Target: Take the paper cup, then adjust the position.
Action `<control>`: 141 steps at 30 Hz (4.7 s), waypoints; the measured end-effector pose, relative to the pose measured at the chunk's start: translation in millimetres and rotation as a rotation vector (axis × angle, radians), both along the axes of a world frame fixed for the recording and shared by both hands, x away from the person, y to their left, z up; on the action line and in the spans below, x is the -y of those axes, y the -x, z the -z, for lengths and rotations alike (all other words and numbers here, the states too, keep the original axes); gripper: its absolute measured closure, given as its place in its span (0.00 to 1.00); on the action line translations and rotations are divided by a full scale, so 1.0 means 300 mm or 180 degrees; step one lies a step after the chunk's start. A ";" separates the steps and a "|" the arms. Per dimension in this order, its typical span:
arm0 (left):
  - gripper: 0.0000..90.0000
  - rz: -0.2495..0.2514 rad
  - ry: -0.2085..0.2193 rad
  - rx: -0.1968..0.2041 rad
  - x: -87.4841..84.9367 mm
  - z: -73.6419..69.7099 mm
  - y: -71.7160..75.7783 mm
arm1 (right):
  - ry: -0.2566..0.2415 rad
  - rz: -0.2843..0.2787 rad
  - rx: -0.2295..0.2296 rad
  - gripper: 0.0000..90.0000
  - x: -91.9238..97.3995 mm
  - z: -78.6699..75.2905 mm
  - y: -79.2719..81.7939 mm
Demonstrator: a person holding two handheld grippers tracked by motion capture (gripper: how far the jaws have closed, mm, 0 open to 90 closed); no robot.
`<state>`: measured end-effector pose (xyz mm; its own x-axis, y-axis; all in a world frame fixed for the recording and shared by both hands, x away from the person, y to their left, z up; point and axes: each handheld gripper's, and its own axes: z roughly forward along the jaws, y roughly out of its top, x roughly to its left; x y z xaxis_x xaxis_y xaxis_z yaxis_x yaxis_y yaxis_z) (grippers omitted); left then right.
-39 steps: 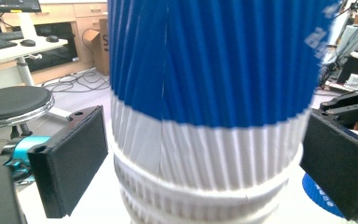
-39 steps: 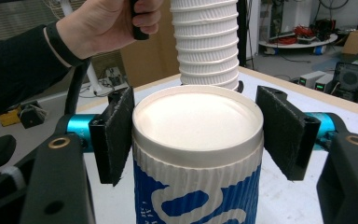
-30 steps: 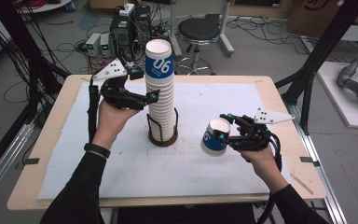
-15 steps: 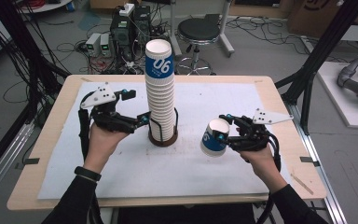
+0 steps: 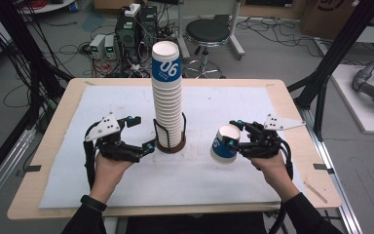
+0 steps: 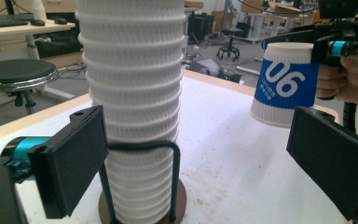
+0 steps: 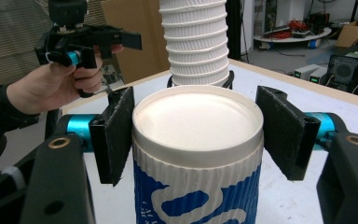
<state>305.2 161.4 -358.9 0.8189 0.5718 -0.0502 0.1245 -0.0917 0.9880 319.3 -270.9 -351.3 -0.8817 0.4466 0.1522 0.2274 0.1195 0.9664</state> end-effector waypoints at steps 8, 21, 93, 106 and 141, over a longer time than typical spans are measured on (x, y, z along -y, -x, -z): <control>0.06 0.0082 -0.0029 0.0039 0.019 0.015 0.012 | -0.0001 0.0040 0.0000 0.36 0.013 0.002 0.005; 0.06 0.0474 -0.0061 -0.0007 0.136 0.017 0.023 | -0.0023 0.0022 0.0011 0.36 0.016 0.001 0.006; 0.22 0.1487 -0.0267 -0.0317 0.555 0.137 -0.041 | -0.0095 -0.0575 0.0084 0.36 -0.083 0.002 0.050; 0.23 0.1481 -0.0287 -0.0258 0.544 0.127 -0.038 | -0.0132 -0.0609 -0.0006 0.26 -0.074 -0.006 0.041; 0.07 0.1438 -0.0477 -0.0173 0.519 0.087 -0.034 | 0.0305 -0.0744 -0.0064 0.33 -0.061 -0.020 0.028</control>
